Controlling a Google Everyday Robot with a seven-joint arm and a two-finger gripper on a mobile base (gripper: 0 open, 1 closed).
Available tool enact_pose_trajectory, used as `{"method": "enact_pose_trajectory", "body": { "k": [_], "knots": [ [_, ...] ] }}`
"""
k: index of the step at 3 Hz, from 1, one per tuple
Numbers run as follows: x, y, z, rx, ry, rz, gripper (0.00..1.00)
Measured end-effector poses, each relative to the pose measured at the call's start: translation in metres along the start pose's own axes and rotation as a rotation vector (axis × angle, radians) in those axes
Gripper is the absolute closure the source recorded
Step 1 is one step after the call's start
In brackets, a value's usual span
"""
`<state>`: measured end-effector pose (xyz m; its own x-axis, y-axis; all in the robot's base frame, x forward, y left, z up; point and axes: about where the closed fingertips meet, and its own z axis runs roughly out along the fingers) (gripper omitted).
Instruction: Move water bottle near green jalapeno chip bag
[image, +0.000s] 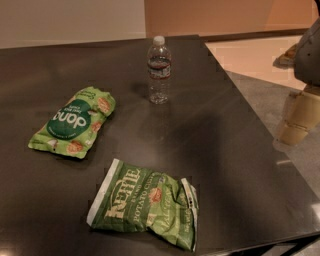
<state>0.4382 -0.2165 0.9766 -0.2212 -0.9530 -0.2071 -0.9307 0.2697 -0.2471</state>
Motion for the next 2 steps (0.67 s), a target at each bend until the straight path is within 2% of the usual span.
{"method": "enact_pose_trajectory", "body": {
  "k": [2],
  "knots": [
    [-0.0052,-0.0036,-0.0009,-0.005,-0.014,-0.011,0.00]
  ]
}}
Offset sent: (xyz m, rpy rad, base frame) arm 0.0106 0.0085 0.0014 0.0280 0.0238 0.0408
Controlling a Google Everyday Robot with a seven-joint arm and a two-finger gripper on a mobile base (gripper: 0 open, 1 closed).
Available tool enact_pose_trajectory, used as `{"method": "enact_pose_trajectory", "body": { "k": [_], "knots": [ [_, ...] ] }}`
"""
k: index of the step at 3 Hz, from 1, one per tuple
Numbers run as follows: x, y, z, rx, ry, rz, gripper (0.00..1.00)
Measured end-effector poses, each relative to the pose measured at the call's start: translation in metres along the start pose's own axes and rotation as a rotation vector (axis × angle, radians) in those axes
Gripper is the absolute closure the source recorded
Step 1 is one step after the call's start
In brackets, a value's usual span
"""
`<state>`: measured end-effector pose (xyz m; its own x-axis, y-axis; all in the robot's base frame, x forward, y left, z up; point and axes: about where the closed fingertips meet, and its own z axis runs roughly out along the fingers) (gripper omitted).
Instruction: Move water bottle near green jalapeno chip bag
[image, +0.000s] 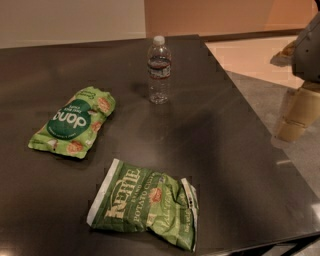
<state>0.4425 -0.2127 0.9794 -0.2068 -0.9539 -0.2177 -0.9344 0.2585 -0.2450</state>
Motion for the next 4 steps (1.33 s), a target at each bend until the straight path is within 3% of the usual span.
{"method": "enact_pose_trajectory", "body": {
  "k": [2,4],
  "knots": [
    [-0.027,-0.034,0.016,-0.024,-0.063,-0.028,0.00],
    [-0.070,-0.093,0.047,-0.027,-0.165,-0.037,0.00]
  ]
}}
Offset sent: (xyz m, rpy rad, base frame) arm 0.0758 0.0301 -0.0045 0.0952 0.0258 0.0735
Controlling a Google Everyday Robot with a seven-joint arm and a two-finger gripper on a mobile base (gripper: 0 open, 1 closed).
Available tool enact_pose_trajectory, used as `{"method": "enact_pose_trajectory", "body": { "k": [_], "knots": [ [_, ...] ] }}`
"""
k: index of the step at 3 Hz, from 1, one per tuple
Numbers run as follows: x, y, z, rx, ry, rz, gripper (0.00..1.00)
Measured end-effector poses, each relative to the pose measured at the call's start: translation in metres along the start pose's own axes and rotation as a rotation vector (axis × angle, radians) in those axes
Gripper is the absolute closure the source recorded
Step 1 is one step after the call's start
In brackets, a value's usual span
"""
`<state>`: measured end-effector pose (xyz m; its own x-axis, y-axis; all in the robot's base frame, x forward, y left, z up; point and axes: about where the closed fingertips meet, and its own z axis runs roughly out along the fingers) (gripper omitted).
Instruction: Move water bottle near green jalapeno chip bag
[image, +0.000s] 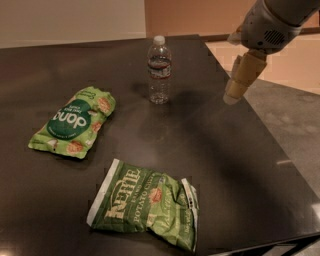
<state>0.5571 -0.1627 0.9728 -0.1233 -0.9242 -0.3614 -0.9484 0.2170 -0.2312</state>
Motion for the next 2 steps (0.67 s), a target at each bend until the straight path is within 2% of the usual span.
{"method": "enact_pose_trajectory", "body": {
  "k": [2],
  "knots": [
    [-0.056,-0.063,0.049,0.030,-0.145,0.021,0.00]
  ]
}}
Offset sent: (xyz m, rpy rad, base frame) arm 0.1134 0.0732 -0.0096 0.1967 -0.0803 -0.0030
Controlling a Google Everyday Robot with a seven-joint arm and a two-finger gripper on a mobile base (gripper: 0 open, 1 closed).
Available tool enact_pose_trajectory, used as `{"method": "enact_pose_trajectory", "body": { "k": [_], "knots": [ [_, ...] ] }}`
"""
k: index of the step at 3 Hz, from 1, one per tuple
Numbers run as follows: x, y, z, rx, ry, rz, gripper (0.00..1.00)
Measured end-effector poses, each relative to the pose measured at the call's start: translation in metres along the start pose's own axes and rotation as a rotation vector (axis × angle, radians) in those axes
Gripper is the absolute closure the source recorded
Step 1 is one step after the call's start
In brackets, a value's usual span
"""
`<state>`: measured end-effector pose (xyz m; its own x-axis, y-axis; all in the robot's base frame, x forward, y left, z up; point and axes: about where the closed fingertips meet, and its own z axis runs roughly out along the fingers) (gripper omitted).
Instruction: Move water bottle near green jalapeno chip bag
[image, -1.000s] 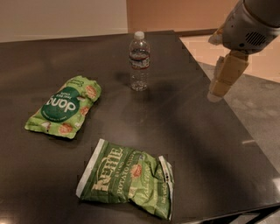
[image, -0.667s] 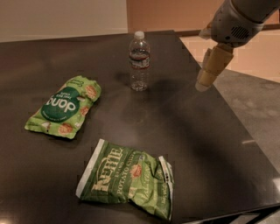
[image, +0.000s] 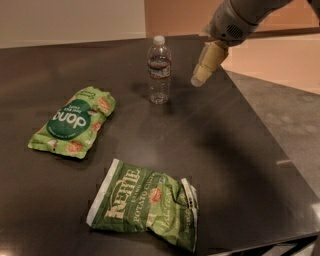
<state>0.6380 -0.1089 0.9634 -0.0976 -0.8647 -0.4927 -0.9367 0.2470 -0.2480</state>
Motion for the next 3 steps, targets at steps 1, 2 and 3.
{"method": "enact_pose_trajectory", "body": {
  "k": [1,2,3],
  "knots": [
    [-0.018,-0.016,0.022,-0.010,-0.043,0.024,0.00],
    [-0.037,-0.025,0.040,-0.026,-0.085,0.031,0.00],
    [-0.052,-0.029,0.054,-0.046,-0.119,0.032,0.00]
  ]
}}
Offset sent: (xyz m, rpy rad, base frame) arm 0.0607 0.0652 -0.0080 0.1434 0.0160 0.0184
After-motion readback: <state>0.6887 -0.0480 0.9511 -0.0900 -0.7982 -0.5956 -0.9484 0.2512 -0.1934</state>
